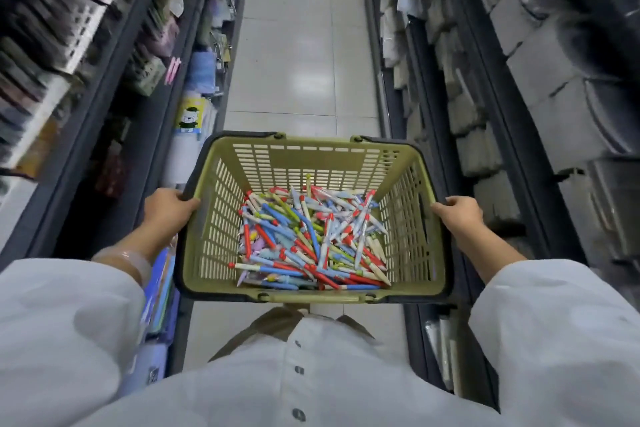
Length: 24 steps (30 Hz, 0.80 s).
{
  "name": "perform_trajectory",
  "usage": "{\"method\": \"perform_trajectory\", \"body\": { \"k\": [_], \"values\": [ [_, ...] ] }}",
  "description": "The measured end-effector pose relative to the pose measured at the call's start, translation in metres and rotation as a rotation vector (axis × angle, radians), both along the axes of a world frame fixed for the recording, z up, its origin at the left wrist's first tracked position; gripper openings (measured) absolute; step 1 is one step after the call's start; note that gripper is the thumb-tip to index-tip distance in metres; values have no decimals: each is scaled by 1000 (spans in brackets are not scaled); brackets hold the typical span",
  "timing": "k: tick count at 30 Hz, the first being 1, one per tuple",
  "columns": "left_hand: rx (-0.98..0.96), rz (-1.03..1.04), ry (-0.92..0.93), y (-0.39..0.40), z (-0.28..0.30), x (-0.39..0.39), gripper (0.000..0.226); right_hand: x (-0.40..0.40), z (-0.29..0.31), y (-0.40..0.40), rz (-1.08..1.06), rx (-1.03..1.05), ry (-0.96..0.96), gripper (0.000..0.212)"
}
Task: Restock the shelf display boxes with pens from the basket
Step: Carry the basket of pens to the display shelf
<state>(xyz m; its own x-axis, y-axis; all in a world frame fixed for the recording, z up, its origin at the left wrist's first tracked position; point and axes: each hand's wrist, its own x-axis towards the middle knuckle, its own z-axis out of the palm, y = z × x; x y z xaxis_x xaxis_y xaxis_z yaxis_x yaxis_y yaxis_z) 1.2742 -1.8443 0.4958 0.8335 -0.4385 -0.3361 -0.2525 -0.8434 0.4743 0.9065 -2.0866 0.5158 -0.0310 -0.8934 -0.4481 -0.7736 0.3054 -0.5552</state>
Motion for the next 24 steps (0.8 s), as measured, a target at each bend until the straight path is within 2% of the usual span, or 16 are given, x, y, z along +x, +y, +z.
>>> {"method": "perform_trajectory", "body": {
  "k": [5,10,19,24],
  "values": [
    [25,-28,35,-134,15,69,22,67,22,-125,-19,-22,-20,37],
    [35,-24,7,-280,11,144,26,146,17,-272,-22,-20,-43,32],
    [-21,75,21,-495,15,280,26,309,28,-541,109,16,-33,49],
    [-8,147,34,-613,1,368,29,408,23,-676,204,-20,7,26]
  ]
}}
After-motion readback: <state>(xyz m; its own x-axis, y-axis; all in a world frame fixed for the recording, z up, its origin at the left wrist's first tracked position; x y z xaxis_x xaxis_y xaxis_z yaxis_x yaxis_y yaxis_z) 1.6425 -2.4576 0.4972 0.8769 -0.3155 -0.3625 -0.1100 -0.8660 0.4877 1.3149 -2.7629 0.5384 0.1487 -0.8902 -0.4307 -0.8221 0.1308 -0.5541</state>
